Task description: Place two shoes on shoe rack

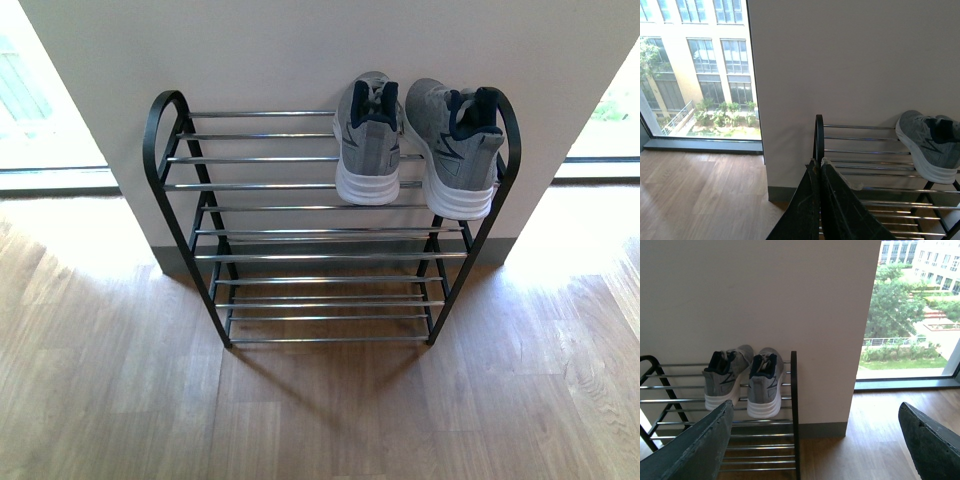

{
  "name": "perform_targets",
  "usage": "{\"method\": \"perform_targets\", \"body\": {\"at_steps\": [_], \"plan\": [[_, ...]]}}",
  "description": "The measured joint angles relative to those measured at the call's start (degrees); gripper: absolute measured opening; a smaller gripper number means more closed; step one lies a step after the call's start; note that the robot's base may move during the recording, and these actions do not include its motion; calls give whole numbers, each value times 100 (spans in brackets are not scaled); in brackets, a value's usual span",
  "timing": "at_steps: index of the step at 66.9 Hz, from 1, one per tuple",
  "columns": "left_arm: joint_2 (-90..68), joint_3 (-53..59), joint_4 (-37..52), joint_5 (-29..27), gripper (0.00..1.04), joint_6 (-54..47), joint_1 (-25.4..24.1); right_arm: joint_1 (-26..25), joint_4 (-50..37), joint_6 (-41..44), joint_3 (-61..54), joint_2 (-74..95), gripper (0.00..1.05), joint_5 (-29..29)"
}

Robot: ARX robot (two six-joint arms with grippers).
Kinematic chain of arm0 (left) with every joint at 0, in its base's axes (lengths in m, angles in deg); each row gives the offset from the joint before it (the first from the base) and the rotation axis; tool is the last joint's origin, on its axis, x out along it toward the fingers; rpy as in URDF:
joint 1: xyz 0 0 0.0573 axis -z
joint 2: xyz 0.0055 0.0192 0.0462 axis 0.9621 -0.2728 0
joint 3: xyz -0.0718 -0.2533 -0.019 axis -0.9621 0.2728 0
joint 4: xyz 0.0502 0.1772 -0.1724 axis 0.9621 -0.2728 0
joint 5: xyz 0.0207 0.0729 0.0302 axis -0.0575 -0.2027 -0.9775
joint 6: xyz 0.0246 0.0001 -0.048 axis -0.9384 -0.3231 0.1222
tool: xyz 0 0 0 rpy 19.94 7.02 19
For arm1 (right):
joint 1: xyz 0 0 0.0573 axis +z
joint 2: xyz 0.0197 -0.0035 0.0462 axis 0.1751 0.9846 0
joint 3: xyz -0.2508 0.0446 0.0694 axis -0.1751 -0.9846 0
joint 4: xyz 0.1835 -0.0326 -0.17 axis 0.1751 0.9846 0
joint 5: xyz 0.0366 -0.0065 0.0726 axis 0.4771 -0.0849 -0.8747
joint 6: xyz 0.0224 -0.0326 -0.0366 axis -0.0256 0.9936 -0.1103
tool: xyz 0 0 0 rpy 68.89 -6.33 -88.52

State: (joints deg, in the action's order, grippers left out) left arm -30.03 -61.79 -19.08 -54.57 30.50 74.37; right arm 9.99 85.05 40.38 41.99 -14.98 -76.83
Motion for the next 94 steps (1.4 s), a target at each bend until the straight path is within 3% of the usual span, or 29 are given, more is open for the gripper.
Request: {"method": "perform_targets", "body": {"at_steps": [47,55,69,94], "plan": [[1589,0,-1556,0,1,0,0,0,0,0,0,0,96,0],[2393,0,-2511,0,1,-2,0,0,0,0,2,0,96,0],[2498,-2,-2564,0,1,-2,-4,0,0,0,0,0,96,2],[2498,-2,-2564,7,68,-2,-4,0,0,0,0,0,96,0]]}}
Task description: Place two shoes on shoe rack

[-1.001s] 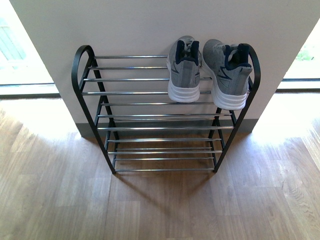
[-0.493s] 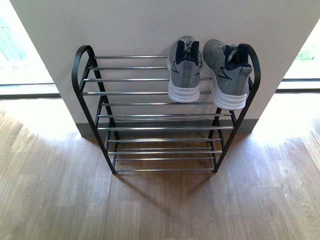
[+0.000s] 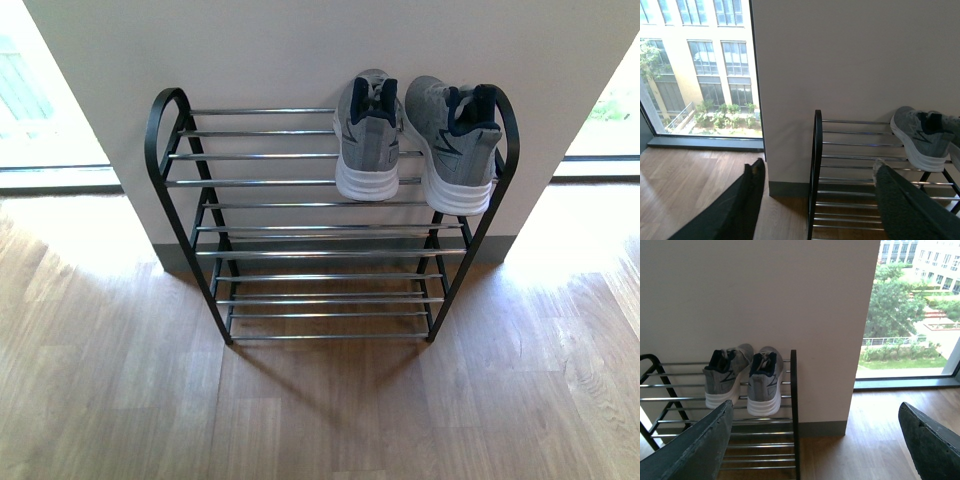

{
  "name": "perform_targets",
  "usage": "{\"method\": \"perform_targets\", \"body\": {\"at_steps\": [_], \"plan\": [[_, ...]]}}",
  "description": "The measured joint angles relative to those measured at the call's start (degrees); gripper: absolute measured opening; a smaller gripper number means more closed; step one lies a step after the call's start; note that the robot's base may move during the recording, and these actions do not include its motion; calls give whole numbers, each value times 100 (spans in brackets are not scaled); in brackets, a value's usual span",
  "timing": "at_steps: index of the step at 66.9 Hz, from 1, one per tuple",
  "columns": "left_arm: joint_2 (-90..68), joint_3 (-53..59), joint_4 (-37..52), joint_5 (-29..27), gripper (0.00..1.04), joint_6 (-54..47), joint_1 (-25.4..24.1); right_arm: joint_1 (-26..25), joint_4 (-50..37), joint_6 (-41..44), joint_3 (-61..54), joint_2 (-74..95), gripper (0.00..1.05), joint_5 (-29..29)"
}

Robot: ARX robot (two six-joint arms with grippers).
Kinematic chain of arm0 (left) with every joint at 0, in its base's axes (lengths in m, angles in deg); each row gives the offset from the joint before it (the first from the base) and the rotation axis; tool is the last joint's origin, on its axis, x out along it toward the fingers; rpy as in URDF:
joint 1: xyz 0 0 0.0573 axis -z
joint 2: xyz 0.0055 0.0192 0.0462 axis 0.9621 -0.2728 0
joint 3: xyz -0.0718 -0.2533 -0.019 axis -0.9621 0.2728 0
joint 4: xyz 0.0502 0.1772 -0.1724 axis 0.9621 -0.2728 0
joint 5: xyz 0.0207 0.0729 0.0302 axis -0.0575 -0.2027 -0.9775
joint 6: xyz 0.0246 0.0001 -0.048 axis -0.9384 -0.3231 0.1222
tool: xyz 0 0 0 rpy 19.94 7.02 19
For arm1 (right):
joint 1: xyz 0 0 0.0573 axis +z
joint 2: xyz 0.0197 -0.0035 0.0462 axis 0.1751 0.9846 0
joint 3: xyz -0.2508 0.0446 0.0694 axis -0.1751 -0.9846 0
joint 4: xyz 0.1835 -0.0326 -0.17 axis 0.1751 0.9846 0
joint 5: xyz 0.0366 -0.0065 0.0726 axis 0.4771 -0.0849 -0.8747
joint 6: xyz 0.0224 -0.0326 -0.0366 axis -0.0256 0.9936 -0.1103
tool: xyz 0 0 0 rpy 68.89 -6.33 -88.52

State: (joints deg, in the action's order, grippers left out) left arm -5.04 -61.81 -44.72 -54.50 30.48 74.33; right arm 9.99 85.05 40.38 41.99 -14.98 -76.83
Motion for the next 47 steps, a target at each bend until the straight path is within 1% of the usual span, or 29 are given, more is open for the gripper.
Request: {"method": "perform_targets", "body": {"at_steps": [3,7,11,16,47], "plan": [[0,0,0,-4,75,0,0,0,0,0,0,2,96,2],[0,2,0,-7,87,2,0,0,0,2,0,0,96,-2],[0,0,0,-7,97,0,0,0,0,0,0,0,96,-2],[0,2,0,-11,95,-13,0,0,0,0,0,0,96,-4],[0,0,0,-4,95,-13,-2,0,2,0,0,0,96,15]]}}
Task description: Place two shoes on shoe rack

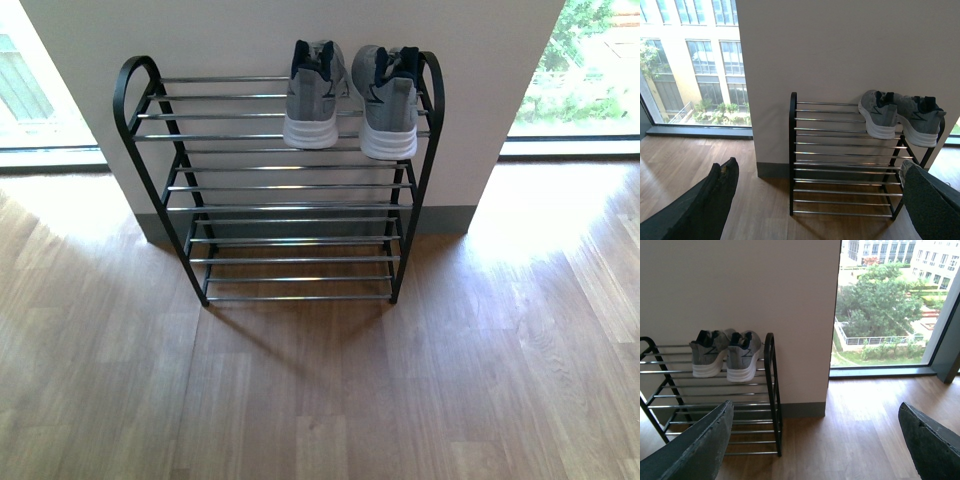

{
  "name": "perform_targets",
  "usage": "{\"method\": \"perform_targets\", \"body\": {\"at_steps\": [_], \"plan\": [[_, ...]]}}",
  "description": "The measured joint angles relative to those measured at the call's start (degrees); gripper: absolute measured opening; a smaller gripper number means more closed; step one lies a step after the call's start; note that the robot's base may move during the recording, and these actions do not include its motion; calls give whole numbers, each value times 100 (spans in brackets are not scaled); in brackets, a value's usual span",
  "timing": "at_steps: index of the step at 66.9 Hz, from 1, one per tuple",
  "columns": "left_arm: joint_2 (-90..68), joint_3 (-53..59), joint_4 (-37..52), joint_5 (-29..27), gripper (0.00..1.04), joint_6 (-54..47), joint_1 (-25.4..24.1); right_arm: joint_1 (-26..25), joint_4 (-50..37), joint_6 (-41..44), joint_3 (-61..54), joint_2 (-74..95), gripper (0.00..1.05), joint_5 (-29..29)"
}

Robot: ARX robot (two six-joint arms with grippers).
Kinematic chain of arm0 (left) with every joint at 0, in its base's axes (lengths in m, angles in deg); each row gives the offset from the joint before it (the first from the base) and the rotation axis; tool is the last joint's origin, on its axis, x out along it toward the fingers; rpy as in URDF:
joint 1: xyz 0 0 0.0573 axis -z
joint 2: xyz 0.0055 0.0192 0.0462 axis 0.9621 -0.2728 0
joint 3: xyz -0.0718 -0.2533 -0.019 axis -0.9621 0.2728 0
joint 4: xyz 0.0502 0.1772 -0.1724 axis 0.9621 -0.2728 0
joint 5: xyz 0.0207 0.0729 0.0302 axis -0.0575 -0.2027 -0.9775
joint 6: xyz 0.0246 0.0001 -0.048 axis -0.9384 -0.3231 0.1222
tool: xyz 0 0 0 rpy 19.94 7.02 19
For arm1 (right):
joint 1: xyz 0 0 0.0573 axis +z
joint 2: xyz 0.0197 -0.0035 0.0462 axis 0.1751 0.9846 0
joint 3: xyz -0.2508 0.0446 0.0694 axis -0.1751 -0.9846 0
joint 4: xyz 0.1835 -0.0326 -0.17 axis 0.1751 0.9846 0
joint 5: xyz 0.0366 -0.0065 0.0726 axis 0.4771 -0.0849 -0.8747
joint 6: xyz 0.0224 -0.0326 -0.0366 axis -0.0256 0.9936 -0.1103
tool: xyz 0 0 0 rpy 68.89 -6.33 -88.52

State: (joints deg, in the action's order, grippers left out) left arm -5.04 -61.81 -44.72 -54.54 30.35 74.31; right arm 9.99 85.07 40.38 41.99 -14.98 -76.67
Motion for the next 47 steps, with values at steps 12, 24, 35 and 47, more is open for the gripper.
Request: {"method": "perform_targets", "body": {"at_steps": [12,24,35,47], "plan": [[0,0,0,0,95,0,0,0,2,0,0,0,96,-13],[0,0,0,0,95,0,0,0,2,0,0,0,96,-17],[0,0,0,13,95,-2,0,0,4,0,0,0,96,11],[0,0,0,2,95,-2,0,0,7,0,0,0,96,0]]}}
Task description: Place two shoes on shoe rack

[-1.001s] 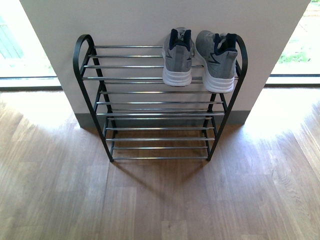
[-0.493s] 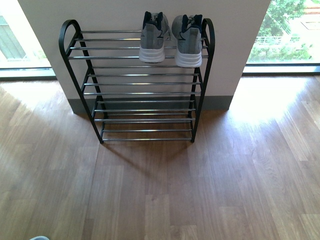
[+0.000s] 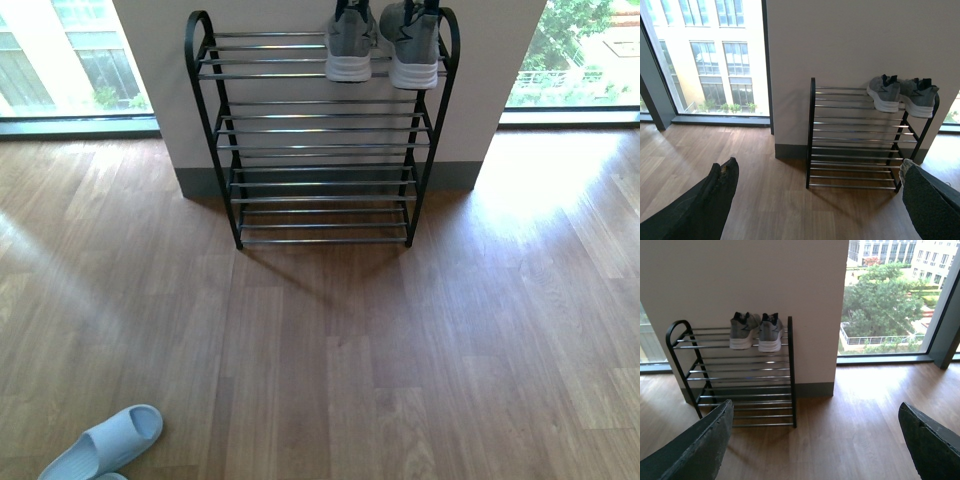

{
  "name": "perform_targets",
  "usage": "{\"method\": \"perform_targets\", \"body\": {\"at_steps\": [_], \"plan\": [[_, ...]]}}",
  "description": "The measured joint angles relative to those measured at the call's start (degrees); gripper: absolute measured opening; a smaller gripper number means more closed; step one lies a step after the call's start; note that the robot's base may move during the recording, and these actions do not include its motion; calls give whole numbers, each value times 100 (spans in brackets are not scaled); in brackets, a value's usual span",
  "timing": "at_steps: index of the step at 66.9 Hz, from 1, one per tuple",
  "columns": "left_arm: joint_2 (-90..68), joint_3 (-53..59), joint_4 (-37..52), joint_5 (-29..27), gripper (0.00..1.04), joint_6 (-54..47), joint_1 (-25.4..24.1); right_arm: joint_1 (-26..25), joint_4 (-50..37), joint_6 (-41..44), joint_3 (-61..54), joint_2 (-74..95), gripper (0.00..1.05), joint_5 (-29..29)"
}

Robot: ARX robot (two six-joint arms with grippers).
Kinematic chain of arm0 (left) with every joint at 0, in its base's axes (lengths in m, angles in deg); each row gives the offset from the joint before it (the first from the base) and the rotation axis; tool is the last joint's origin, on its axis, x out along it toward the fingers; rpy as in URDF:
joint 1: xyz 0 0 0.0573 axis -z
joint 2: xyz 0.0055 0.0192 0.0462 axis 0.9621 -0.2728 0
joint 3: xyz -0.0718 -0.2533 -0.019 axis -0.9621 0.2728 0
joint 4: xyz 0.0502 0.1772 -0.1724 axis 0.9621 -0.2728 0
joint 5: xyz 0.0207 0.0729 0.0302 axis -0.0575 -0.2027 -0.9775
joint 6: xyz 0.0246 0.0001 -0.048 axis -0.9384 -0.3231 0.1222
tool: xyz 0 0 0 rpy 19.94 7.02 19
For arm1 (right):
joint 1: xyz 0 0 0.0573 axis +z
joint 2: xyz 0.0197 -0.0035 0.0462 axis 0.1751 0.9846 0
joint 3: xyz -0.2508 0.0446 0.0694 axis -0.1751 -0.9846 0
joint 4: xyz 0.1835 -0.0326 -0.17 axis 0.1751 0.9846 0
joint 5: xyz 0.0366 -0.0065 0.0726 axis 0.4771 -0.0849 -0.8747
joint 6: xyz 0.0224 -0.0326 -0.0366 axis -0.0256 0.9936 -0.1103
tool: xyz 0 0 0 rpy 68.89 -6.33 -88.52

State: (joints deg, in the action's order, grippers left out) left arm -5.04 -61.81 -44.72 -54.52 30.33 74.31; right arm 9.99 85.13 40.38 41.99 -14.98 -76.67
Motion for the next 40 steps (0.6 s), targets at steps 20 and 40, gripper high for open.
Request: {"method": "perform_targets", "body": {"at_steps": [20,40], "plan": [[0,0,0,0,95,0,0,0,2,0,0,0,96,-11],[0,0,0,-11,95,0,0,0,2,0,0,0,96,-24]]}}
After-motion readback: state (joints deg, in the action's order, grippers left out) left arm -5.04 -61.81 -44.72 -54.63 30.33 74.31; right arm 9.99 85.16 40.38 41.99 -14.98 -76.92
